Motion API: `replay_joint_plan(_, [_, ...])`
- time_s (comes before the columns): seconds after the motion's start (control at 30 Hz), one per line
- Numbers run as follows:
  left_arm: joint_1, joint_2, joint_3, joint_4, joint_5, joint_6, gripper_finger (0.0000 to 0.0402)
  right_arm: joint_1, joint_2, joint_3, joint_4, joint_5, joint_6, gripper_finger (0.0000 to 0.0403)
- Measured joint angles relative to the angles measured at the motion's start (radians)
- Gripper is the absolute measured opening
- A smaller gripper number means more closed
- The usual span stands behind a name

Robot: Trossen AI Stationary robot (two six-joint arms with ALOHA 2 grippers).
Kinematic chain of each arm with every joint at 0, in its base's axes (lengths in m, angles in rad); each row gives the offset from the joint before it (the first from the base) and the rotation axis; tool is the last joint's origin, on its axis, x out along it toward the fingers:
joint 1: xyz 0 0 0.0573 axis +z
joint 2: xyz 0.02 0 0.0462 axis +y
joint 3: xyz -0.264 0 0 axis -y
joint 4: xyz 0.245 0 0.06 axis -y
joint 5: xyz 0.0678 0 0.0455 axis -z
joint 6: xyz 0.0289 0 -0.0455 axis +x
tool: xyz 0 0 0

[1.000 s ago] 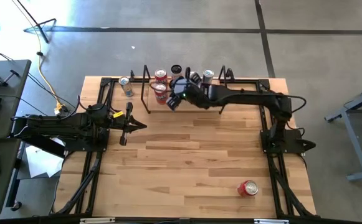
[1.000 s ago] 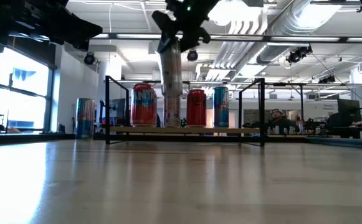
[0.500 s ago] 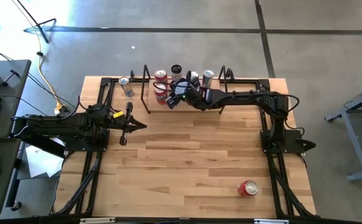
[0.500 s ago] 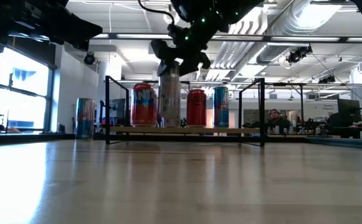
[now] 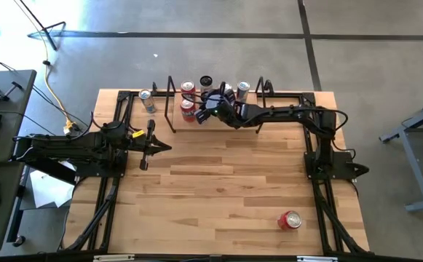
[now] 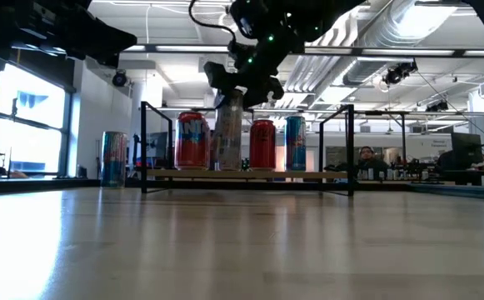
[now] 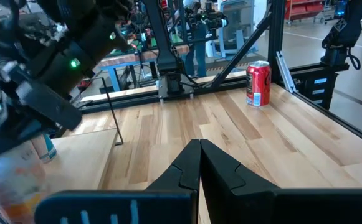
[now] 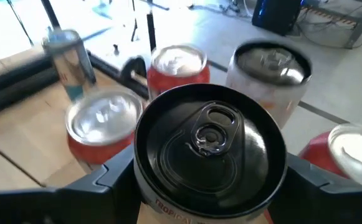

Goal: Place canned beverage on shelf
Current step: Put the white yellow soda can on the shelf aligned with the white yellow soda can

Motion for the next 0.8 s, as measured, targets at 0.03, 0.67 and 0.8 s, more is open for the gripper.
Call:
replay_joint_plan(0.03, [0.0,0.0,0.0,0.0,0.0,0.0,0.0,0.0,0.008,0.0,-0.001,-0.001,-0.002,0.0244])
replay_joint_plan(0.67, [0.0,0.0,0.0,0.0,0.0,-0.003,0.0,-0.015,0.018,0.003,0.018,-0.017,-0.028,0.025])
replay_joint_plan(0.8, [0.0,0.0,0.0,0.0,0.0,-0.003,0.0,-0.017,0.018,0.002,0.018,-0.018,-0.028,0.0262])
